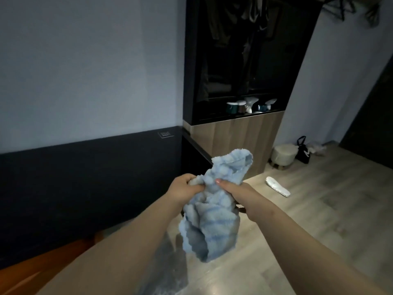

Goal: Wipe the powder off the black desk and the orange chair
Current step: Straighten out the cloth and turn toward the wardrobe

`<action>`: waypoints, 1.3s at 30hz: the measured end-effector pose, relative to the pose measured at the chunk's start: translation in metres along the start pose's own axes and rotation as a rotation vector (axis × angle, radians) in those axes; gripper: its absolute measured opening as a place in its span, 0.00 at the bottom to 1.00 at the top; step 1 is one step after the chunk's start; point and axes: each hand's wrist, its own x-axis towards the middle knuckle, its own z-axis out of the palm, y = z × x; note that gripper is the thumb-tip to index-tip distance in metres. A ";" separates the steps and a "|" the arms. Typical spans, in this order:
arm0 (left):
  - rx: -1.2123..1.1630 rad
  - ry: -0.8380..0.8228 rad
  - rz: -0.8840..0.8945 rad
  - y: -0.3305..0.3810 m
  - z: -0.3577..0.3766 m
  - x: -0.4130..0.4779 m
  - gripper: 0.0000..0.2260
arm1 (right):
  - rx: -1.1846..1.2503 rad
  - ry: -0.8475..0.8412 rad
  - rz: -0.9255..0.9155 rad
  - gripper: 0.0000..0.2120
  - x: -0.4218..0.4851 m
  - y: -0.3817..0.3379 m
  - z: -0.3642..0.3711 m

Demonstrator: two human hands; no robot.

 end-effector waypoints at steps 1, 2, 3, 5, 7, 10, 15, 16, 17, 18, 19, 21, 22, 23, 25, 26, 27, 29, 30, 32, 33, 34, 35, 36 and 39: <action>0.011 0.007 0.029 0.010 0.007 0.012 0.03 | 0.014 0.006 0.009 0.16 0.008 -0.003 -0.012; 0.018 0.003 0.054 0.020 0.013 0.023 0.03 | 0.044 0.014 0.021 0.18 0.016 -0.008 -0.023; 0.016 -0.009 0.075 0.030 0.018 0.036 0.02 | 0.076 0.015 0.026 0.19 0.025 -0.012 -0.035; 0.002 -0.022 0.114 0.048 0.027 0.062 0.02 | 0.148 -0.004 0.003 0.20 0.044 -0.023 -0.059; -0.021 0.000 0.150 0.064 0.034 0.093 0.04 | 0.204 -0.039 -0.049 0.22 0.067 -0.035 -0.084; -0.056 0.015 0.198 0.090 0.042 0.144 0.05 | 0.261 -0.047 -0.162 0.22 0.110 -0.056 -0.118; -0.047 -0.184 0.203 0.140 0.063 0.219 0.07 | -0.193 0.239 -0.426 0.05 0.187 -0.105 -0.158; -0.090 -0.267 0.167 0.151 0.069 0.230 0.06 | -0.386 0.327 -0.450 0.09 0.202 -0.112 -0.165; -0.138 -0.360 0.131 0.160 0.076 0.241 0.09 | -0.516 0.376 -0.474 0.13 0.213 -0.120 -0.170; -0.186 -0.439 0.093 0.168 0.083 0.253 0.15 | -0.568 0.375 -0.489 0.15 0.222 -0.126 -0.176; -0.236 -0.497 0.052 0.175 0.090 0.264 0.22 | -0.537 0.317 -0.495 0.14 0.227 -0.131 -0.181; -0.398 -0.616 -0.035 0.183 0.102 0.285 0.30 | -0.387 0.095 -0.435 0.11 0.236 -0.136 -0.193; -0.516 -0.668 -0.082 0.187 0.106 0.296 0.33 | -0.338 0.006 -0.388 0.10 0.241 -0.137 -0.201; -0.618 -0.695 -0.125 0.190 0.108 0.306 0.34 | -0.324 -0.035 -0.351 0.09 0.249 -0.138 -0.210; -0.702 -0.646 -0.155 0.196 0.112 0.331 0.38 | -0.307 -0.033 -0.319 0.08 0.266 -0.141 -0.226; -0.672 -0.587 -0.145 0.199 0.116 0.341 0.39 | -0.279 -0.022 -0.315 0.07 0.275 -0.142 -0.232; -0.570 -0.522 -0.115 0.202 0.121 0.350 0.38 | -0.237 -0.021 -0.321 0.07 0.285 -0.143 -0.237; -0.120 -0.401 -0.020 0.209 0.137 0.360 0.24 | -0.169 -0.014 -0.357 0.08 0.303 -0.149 -0.246; 0.139 -0.311 0.044 0.213 0.144 0.365 0.14 | -0.140 0.007 -0.372 0.08 0.313 -0.153 -0.253; 0.424 -0.150 0.162 0.218 0.155 0.384 0.09 | -0.036 0.068 -0.350 0.06 0.335 -0.161 -0.273; 0.462 -0.081 0.193 0.222 0.158 0.393 0.08 | -0.017 0.117 -0.315 0.05 0.346 -0.164 -0.285; 0.485 -0.006 0.237 0.227 0.160 0.401 0.07 | -0.096 0.199 -0.276 0.04 0.356 -0.168 -0.299; 0.518 0.058 0.293 0.233 0.163 0.408 0.07 | -0.296 0.290 -0.229 0.06 0.367 -0.170 -0.314; 0.564 0.081 0.342 0.239 0.167 0.414 0.09 | -0.530 0.336 -0.186 0.10 0.377 -0.172 -0.327; 0.738 -0.076 0.425 0.259 0.184 0.427 0.18 | -0.804 0.222 -0.304 0.40 0.398 -0.177 -0.346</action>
